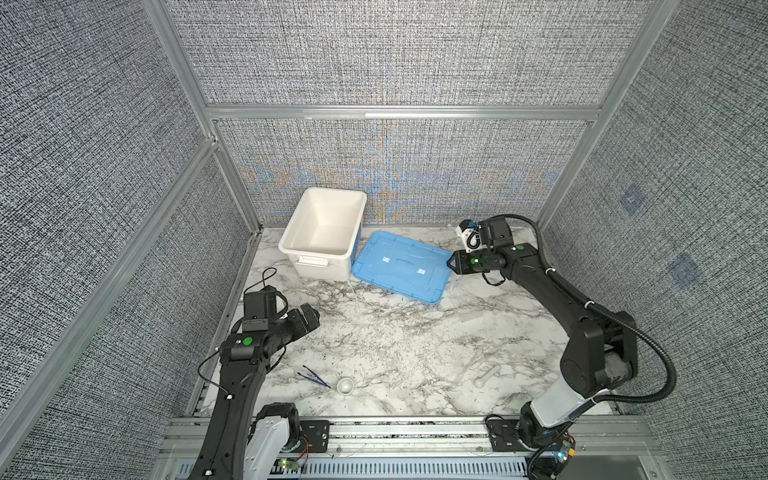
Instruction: Organize the chemistry lab equipment
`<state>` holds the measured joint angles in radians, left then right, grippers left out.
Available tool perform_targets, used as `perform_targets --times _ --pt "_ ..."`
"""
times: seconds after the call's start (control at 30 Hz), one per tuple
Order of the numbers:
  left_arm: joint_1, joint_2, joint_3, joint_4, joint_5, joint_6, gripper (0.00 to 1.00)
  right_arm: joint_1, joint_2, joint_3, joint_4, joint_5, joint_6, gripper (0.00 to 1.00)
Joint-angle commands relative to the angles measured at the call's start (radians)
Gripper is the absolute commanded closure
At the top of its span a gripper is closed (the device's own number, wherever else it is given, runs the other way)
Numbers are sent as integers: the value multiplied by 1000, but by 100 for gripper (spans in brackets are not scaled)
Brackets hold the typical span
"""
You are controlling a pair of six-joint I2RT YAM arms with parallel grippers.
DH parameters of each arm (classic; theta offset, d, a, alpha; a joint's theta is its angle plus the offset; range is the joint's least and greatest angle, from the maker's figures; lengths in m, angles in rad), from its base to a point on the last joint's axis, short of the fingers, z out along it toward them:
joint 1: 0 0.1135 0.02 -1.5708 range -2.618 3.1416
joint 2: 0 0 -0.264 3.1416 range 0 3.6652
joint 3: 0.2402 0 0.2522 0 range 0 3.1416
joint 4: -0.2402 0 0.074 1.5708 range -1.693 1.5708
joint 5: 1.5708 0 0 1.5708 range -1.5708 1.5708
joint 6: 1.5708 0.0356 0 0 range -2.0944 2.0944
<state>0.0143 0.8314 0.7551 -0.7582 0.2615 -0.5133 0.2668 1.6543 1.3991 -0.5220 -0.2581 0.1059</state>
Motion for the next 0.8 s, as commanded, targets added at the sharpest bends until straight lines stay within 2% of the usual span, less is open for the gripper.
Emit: perform_targets --times 0.0,0.2,0.47,0.6,0.77 --pt "1 -1 -1 3 -14 1 1 1 3 6 -7 -12 5 61" --pt "1 -1 -1 2 -17 1 1 1 -8 26 -10 -10 -1 57" --pt "-1 -17 -3 0 -32 -4 1 0 -41 104 -107 19 -37 52" --pt "0 -18 -3 2 -35 -4 1 -7 -77 90 -139 105 -40 50" --pt "-1 -9 -3 2 -31 -3 1 -15 -83 49 -127 112 -17 49"
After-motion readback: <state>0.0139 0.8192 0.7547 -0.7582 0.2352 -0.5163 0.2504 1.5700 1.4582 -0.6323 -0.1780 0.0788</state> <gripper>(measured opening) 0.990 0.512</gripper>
